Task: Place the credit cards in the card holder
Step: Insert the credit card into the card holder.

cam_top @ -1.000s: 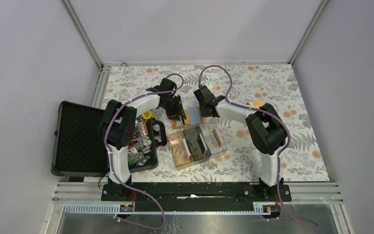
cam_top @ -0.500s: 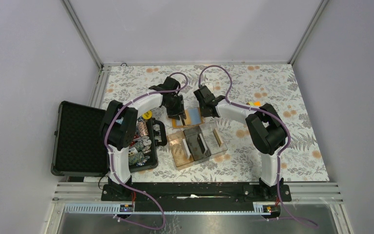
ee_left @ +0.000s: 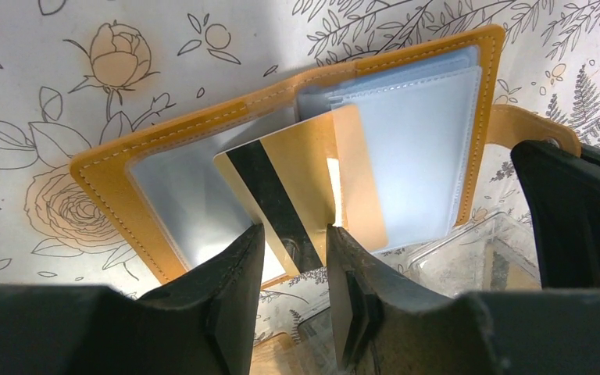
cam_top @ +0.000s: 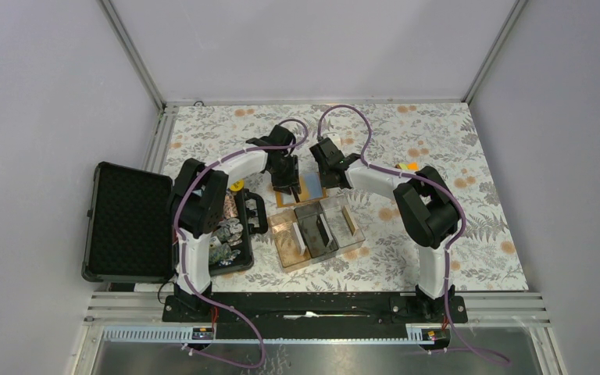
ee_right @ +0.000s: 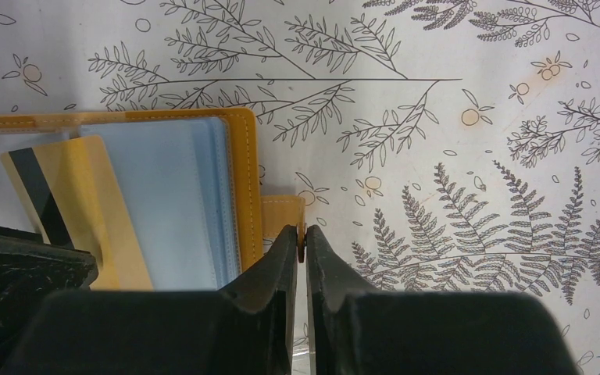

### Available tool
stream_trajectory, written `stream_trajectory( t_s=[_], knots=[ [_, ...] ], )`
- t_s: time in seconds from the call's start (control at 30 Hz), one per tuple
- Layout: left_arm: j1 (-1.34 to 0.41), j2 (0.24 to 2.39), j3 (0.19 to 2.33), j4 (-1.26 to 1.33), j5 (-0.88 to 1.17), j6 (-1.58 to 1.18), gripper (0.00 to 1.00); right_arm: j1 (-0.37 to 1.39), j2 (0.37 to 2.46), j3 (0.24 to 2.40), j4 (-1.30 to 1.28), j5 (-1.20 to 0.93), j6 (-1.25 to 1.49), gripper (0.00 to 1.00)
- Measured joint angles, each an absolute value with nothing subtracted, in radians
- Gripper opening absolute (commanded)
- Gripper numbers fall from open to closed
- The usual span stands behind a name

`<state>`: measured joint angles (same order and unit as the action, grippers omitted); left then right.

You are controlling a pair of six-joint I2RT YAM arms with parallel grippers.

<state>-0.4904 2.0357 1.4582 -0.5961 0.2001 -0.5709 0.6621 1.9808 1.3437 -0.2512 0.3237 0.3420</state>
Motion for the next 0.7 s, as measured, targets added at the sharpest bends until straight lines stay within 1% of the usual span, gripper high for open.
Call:
stream_trajectory(
  t_s=[0.5, 0.7],
  knots=[
    [-0.511, 2.038, 1.457, -0.510, 0.205, -0.557, 0.35, 0.667, 1.981, 1.343, -0.251, 0.324, 0.342, 0.00],
    [-0.511, 2.038, 1.439, -0.464, 0.236, -0.561, 0.34, 0.667, 1.981, 1.344, -0.251, 0.324, 0.342, 0.00]
  ],
)
